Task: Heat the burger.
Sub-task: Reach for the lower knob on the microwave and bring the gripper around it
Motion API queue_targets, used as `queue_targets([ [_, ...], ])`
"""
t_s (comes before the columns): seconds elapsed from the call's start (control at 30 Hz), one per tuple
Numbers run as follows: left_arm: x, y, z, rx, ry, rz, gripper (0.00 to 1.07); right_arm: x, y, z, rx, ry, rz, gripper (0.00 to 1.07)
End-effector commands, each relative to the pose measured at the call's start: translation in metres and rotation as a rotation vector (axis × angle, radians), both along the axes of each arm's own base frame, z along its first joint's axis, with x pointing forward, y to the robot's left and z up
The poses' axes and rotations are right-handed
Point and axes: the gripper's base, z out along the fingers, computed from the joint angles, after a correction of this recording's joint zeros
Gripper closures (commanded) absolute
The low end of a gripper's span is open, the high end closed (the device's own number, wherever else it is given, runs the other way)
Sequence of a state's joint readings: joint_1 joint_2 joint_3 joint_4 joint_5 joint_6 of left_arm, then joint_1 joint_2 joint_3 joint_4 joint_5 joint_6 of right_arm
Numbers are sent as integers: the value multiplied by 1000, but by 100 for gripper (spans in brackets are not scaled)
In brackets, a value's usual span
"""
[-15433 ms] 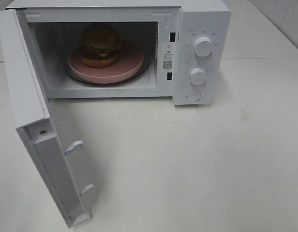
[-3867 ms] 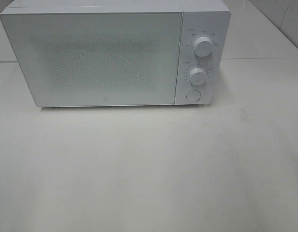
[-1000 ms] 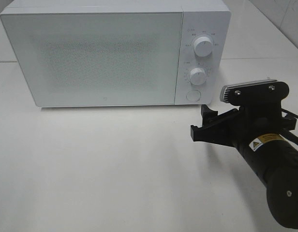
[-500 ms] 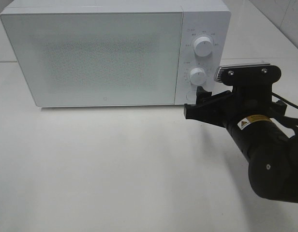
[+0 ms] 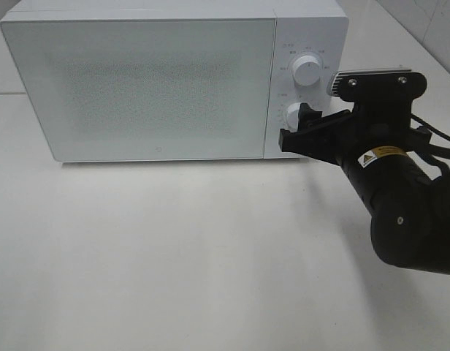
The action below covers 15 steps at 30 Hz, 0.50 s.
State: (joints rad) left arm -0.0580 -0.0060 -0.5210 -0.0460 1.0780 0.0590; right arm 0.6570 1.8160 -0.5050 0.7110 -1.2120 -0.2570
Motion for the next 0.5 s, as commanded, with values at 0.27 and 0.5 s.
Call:
queue_targets([
  [0.27,-3,0,0,-10,-29,-1,9,13,8,-8,-37,-73,0,32],
  [0.5,-3,0,0,-10,-29,-1,9,14,8,-8,-33,-75,-2,32],
])
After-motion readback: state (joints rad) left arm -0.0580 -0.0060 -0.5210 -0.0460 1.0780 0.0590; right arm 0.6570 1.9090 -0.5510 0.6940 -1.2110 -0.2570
